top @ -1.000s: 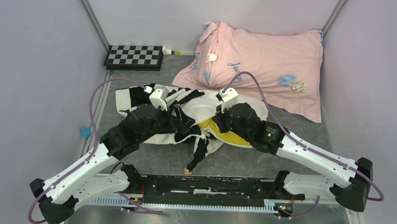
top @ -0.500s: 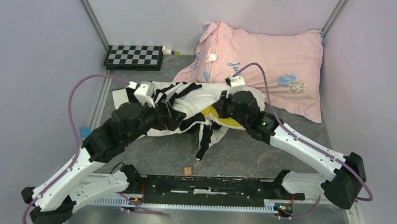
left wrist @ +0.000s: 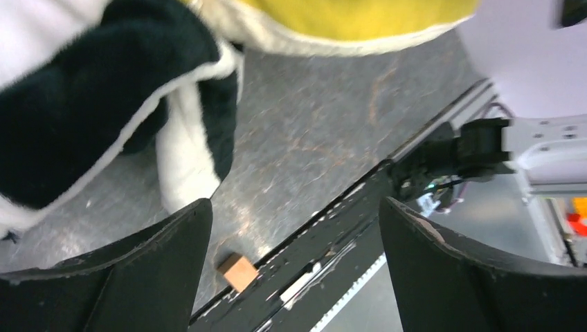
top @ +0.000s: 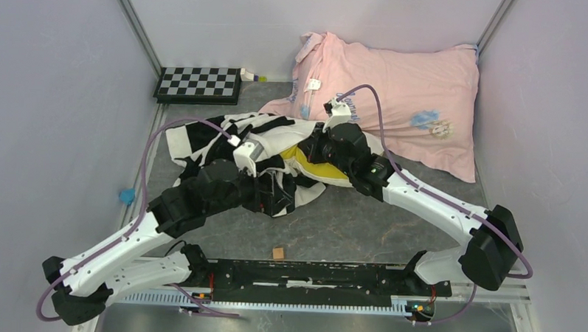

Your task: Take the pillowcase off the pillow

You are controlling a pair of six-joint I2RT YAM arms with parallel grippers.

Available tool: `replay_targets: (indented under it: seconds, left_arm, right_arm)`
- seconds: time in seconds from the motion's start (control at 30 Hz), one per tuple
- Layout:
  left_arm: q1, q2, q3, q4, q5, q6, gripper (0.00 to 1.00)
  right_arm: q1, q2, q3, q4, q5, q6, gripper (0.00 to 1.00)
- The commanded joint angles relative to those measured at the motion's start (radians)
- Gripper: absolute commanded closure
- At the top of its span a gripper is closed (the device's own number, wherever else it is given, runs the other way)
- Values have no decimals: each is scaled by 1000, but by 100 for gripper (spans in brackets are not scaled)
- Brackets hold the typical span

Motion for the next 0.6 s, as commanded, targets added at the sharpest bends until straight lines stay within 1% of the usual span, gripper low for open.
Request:
replay_targets:
  seconds: [0.0,0.03,0.1,0.2,0.27,0.4,0.43,0.5,0.53,0.57]
  left_arm:
    - [-42,7,-83,-5,-194,-78,2]
    - [-42,3,-117,16,-243,-99,0]
    - [-42,-13,-191,92,-315,-163,0]
    - [-42,-18,-307,306,-276,-229,0]
    - [-42,21,-338,382,-281,-254,0]
    - [-42,144,-322,417,-380,-232,0]
    - [-42,165,-332,448,-401,-236,0]
    - [-42,193,-369,555,-400,-239,1]
    - [-42,201,-387,606,-394,-234,6]
    - [-41,199,-398,644,-397,-224,18]
  right_arm:
    - [-11,-10,60,181,-17,40,100]
    - [-10,-13,56,185,-24,41,100]
    - [-11,-20,45,196,-29,45,100]
    - [-12,-26,33,199,-38,49,100]
    - [-13,-32,29,194,-45,49,100]
    - [-13,-53,10,204,-65,59,100]
    - [-13,-58,3,213,-70,65,100]
    - [-13,-70,-15,222,-78,69,100]
    - [-15,-75,-19,219,-76,70,100]
    - [-15,-82,-24,211,-69,67,100]
